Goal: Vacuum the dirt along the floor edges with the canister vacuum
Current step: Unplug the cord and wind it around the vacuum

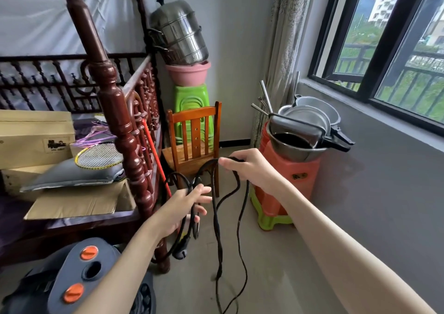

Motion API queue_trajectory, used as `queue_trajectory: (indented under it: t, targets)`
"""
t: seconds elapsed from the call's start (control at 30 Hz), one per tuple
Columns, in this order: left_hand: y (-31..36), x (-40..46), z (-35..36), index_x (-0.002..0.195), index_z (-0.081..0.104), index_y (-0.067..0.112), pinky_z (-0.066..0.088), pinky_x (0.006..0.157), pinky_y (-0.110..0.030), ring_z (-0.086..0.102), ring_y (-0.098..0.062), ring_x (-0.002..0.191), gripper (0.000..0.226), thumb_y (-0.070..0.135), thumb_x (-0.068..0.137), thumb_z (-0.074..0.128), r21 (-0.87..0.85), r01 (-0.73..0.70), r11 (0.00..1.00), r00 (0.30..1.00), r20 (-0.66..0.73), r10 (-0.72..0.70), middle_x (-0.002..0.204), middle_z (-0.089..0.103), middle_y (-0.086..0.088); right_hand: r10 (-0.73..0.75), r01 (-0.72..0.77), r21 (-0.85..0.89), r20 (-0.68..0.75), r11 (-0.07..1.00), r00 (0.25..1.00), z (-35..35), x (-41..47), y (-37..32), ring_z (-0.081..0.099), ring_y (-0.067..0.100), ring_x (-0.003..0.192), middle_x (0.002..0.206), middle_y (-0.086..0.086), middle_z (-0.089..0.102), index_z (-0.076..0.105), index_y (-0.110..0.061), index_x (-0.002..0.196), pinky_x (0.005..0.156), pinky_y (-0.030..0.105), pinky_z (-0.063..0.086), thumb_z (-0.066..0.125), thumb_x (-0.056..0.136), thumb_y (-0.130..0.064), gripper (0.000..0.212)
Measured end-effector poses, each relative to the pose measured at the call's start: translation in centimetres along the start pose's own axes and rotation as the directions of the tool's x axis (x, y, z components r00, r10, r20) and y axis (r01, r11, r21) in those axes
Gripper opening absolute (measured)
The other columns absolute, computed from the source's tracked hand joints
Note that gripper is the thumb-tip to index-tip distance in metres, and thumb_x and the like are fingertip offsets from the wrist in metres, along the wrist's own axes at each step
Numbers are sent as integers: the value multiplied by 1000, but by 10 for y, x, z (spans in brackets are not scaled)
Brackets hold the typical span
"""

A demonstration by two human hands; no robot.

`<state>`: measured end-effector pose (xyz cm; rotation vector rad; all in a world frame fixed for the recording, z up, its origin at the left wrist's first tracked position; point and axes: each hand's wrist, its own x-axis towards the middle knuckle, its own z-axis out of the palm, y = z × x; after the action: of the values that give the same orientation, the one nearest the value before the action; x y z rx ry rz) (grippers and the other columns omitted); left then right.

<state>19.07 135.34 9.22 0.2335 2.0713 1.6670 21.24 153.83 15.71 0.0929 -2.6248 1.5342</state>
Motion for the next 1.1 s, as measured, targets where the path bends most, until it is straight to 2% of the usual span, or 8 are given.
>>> queue_trajectory:
  t: [0.07, 0.2, 0.27, 0.47, 0.63, 0.8, 0.93, 1.1]
  targets:
    - [-1, 2, 4, 126, 55, 17, 52, 67, -22, 61, -13, 87, 37, 38, 101, 36, 71, -17, 997, 1000, 16, 16, 115, 65, 1, 21, -23, 142, 17, 990, 1000, 2, 2, -2, 32, 10, 48, 51, -4, 39, 62, -19, 57, 54, 22, 30, 64, 92, -35, 39]
    - [5, 7, 10, 131, 51, 16, 49, 72, -10, 56, -10, 105, 41, 37, 102, 32, 182, -76, 980, 995, 71, 64, 123, 61, 1, 37, -31, 278, -18, 960, 999, -2, 5, -11, 35, 2, 42, 45, -14, 44, 63, -25, 50, 50, 16, 30, 66, 91, -29, 41]
    - [7, 12, 11, 128, 54, 23, 42, 89, -16, 51, -8, 107, 41, 42, 101, 29, 249, -97, 964, 992, 98, 75, 121, 60, 2, 54, -38, 361, -34, 932, 998, -8, 5, -16, 35, 1, 39, 41, -14, 45, 63, -19, 64, 50, 16, 28, 67, 90, -23, 27]
    - [-3, 21, 17, 101, 61, 25, 30, 105, -30, 50, 0, 111, 33, 33, 103, 29, 198, -195, 961, 980, 87, 181, 110, 62, 9, 48, -14, 501, -55, 865, 997, -23, 11, -22, 29, 1, 41, 46, -14, 39, 61, -7, 78, 43, 13, 26, 62, 92, -8, 14]
    - [-3, 18, 18, 104, 52, 18, 41, 95, -27, 66, -15, 89, 28, 33, 103, 28, 90, -213, 973, 975, 76, 207, 93, 71, -5, 69, 17, 529, -143, 848, 987, -28, 18, -15, 31, 1, 41, 46, -13, 42, 60, -6, 78, 44, 15, 24, 57, 95, -6, 18]
    - [2, 7, 9, 120, 48, 8, 49, 70, -31, 49, -15, 56, 40, 39, 102, 29, -42, -120, 992, 949, 290, 127, 63, 52, -2, 72, 54, 430, -269, 901, 960, -32, 27, -7, 43, -2, 39, 57, -6, 46, 64, -9, 82, 44, 12, 34, 59, 95, -8, 14]
    - [7, -5, -3, 94, 56, 4, 47, 63, -27, 49, -16, 55, 42, 39, 100, 34, -53, 19, 998, 845, 534, 13, 62, 46, -3, 83, 36, 316, -354, 948, 931, -30, 32, 10, 33, 1, 39, 44, -14, 44, 69, -9, 92, 45, 18, 30, 63, 94, -17, 11]
    - [6, -3, -8, 72, 42, 14, 28, 38, -18, 27, -4, 33, 31, 37, 93, 45, -588, 60, 807, 927, 332, 174, 49, 28, 6, 259, -71, 501, -315, 862, 913, -23, 21, 50, 23, 7, 42, 50, -8, 27, 63, -9, 83, 41, 21, 21, 65, 93, -25, 18]
